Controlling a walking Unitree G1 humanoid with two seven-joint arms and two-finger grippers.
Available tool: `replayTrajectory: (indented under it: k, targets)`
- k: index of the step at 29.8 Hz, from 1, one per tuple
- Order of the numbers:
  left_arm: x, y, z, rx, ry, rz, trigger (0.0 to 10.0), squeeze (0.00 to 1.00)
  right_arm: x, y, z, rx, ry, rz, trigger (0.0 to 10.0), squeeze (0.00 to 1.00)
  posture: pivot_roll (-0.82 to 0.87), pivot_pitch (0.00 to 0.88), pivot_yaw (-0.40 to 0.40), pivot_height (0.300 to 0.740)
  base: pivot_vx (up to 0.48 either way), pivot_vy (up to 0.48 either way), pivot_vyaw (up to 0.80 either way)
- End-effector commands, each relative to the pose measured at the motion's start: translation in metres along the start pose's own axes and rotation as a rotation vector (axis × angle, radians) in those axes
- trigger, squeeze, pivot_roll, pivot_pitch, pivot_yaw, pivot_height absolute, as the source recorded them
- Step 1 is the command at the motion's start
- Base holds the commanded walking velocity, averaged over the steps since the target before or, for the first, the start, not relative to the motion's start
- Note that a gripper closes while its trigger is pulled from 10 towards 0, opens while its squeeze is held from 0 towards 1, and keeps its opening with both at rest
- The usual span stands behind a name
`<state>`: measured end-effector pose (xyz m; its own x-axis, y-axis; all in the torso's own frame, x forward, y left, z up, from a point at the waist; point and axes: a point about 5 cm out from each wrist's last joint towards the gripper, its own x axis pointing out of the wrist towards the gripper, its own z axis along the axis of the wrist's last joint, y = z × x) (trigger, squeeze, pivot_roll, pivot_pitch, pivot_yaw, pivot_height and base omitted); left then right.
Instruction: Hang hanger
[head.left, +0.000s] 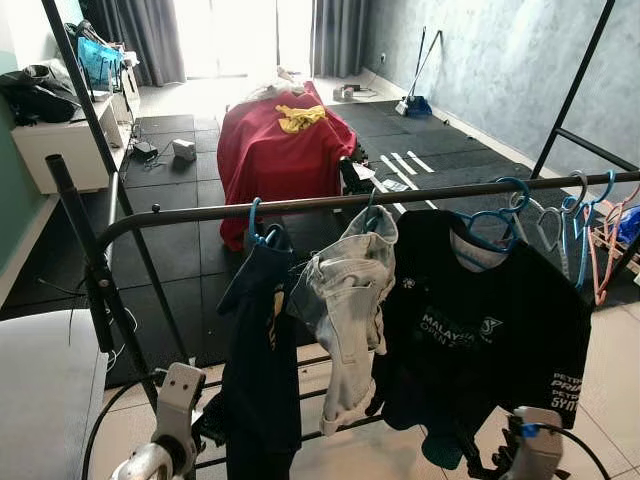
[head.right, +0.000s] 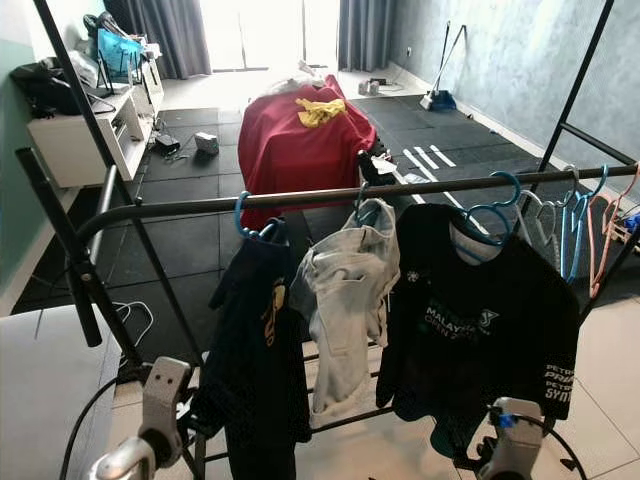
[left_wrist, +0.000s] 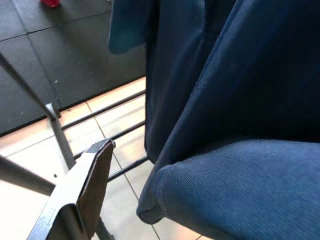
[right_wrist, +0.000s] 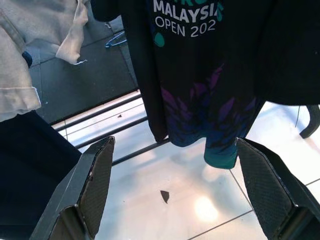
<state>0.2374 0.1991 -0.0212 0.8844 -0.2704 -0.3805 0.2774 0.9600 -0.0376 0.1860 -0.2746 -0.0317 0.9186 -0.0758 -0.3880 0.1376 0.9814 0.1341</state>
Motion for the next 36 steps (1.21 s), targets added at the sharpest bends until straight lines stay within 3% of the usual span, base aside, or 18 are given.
replayTrajectory:
  k: [1,11,12,13,14,17,18,20,21,23,24,26,28,29,31,33,34,36]
  targets:
    - [-0.003,0.009,0.003,0.028,0.001,0.032,10.0,1.00,-0.001,0.001,0.000,0.017,-0.015,0.008,10.0,1.00,-0.01,0.000,-0.057,0.740,0.000,0.000,0.00]
    - [-0.018,0.024,0.001,0.013,-0.002,0.019,10.0,1.00,-0.001,0.001,0.003,-0.001,-0.021,0.029,10.0,1.00,-0.01,0.004,-0.061,0.740,0.000,0.000,0.00]
    - [-0.020,0.024,0.002,0.002,-0.012,-0.025,10.0,1.00,-0.001,0.001,0.003,-0.012,-0.014,0.033,10.0,0.66,-0.01,0.004,-0.061,0.740,0.000,0.000,0.00]
    - [-0.021,0.023,0.004,-0.004,-0.021,-0.076,10.0,1.00,-0.001,0.001,0.003,-0.020,-0.010,0.037,10.0,0.66,-0.01,0.005,-0.062,0.740,0.000,0.000,0.00]
    - [-0.026,0.024,0.009,-0.023,-0.044,-0.160,10.0,0.43,-0.001,0.001,0.004,-0.018,-0.010,0.045,10.0,0.00,-0.01,0.008,-0.063,0.740,0.000,0.000,0.00]
    - [-0.029,0.025,0.013,-0.035,-0.062,-0.217,10.0,0.43,-0.001,0.001,0.004,-0.016,-0.011,0.050,10.0,0.00,-0.01,0.008,-0.063,0.740,0.000,0.000,0.00]
    - [-0.034,0.028,0.021,-0.073,-0.097,-0.266,10.0,0.00,-0.001,0.001,0.005,-0.012,-0.015,0.052,10.0,0.00,-0.01,0.010,-0.065,0.740,0.000,0.000,0.00]
    - [-0.034,0.028,0.021,-0.073,-0.097,-0.266,10.0,0.00,-0.001,0.001,0.005,-0.012,-0.015,0.052,10.0,0.00,-0.01,0.010,-0.065,0.740,0.000,0.000,0.00]
    - [-0.048,0.035,0.039,-0.130,-0.153,-0.379,10.0,0.00,-0.001,0.001,0.005,-0.001,-0.020,0.051,10.0,0.00,-0.01,0.013,-0.070,0.740,0.000,0.000,0.00]
    - [-0.048,0.035,0.039,-0.130,-0.153,-0.379,10.0,0.00,-0.001,0.001,0.005,-0.001,-0.020,0.051,10.0,0.00,-0.01,0.013,-0.070,0.740,0.000,0.000,0.00]
    - [-0.072,0.039,0.059,-0.156,-0.186,-0.563,10.0,0.00,-0.001,0.001,0.006,0.017,-0.023,0.051,10.0,0.00,-0.01,0.012,-0.074,0.740,0.000,0.000,0.00]
    - [-0.072,0.039,0.059,-0.156,-0.186,-0.563,10.0,0.00,-0.001,0.001,0.006,0.017,-0.023,0.051,10.0,0.00,-0.01,0.012,-0.074,0.740,0.000,0.000,0.00]
    - [-0.112,0.038,0.094,-0.139,-0.203,-0.863,10.0,0.00,-0.001,0.000,0.006,0.055,-0.025,0.054,10.0,0.00,-0.02,0.015,-0.078,0.740,0.000,0.000,0.00]
    - [-0.112,0.038,0.094,-0.139,-0.203,-0.863,10.0,0.00,-0.001,0.000,0.006,0.055,-0.025,0.054,10.0,0.00,-0.02,0.015,-0.078,0.740,0.000,0.000,0.00]
    - [-0.122,0.039,0.116,-0.091,-0.254,-0.921,10.0,0.00,-0.001,-0.001,0.006,0.068,-0.025,0.054,10.0,0.00,-0.02,0.015,-0.079,0.740,0.000,0.000,0.00]
    - [-0.122,0.039,0.116,-0.091,-0.254,-0.921,10.0,0.00,-0.001,-0.001,0.006,0.068,-0.025,0.054,10.0,0.00,-0.02,0.015,-0.079,0.740,0.000,0.000,0.00]
    - [-0.123,0.033,0.142,-0.059,-0.363,-0.948,10.0,0.00,-0.001,-0.002,0.006,0.072,-0.022,0.053,10.0,0.00,-0.02,0.015,-0.082,0.740,0.000,0.000,0.00]
    - [-0.123,0.033,0.142,-0.059,-0.363,-0.948,10.0,0.00,-0.001,-0.002,0.006,0.072,-0.022,0.053,10.0,0.00,-0.02,0.015,-0.082,0.740,0.000,0.000,0.00]
